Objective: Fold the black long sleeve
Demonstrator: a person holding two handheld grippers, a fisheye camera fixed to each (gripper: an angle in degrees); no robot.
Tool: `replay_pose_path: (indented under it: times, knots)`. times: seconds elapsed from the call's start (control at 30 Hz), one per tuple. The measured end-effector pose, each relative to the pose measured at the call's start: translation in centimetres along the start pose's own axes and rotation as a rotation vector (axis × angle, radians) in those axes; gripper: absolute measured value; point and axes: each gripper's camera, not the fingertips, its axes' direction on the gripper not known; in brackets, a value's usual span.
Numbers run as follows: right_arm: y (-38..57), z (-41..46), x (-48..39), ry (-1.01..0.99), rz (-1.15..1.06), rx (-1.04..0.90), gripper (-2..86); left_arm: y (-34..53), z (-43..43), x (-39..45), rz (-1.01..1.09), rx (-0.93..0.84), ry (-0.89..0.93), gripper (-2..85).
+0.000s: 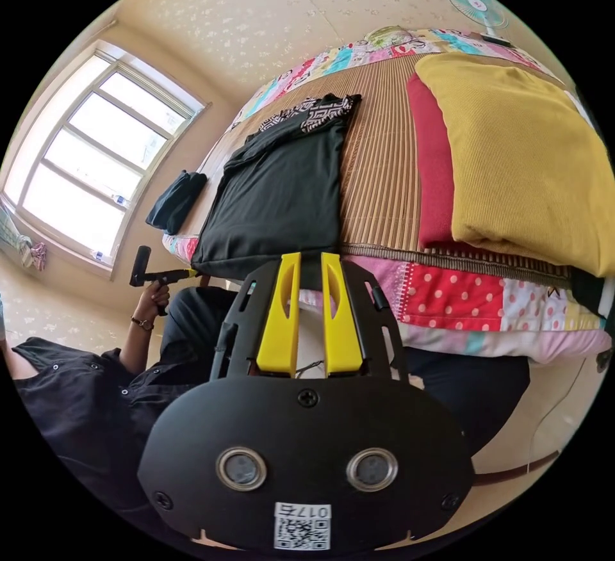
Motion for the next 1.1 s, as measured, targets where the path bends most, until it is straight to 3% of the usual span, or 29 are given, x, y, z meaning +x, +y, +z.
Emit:
replay_pose_path:
  times: [0.2, 0.4, 0.73, 0.93, 1.1]
  knots:
    - [1.0, -2.1, 2.6, -0.091, 0.139, 0.031, 9.5, 2.5, -5.7, -3.5, -0.004, 0.178, 0.460, 2.0]
    - [1.6, -2.3, 5.0, -0.184, 0.194, 0.000, 9.7, 3.3, -9.4, -4.1, 0.012, 0.234, 0.462, 1.5]
    - [3.7, -4.5, 2.3, -0.100, 0.047, -0.022, 7.0, 5.2, -11.7, -5.0, -0.017, 0.270, 0.441, 1.4]
    - [4.8, -6.1, 4.1, -0.285, 0.087, -0.021, 4.6, 7.1, -12.8, -6.0, -0.051, 0.305, 0.462, 1.2]
    - [5.6, -8.2, 4.8, -0.309, 0.120, 0.018, 2.7, 8.6, -14.5, -6.5, -0.063, 0.316, 0.463, 1.0]
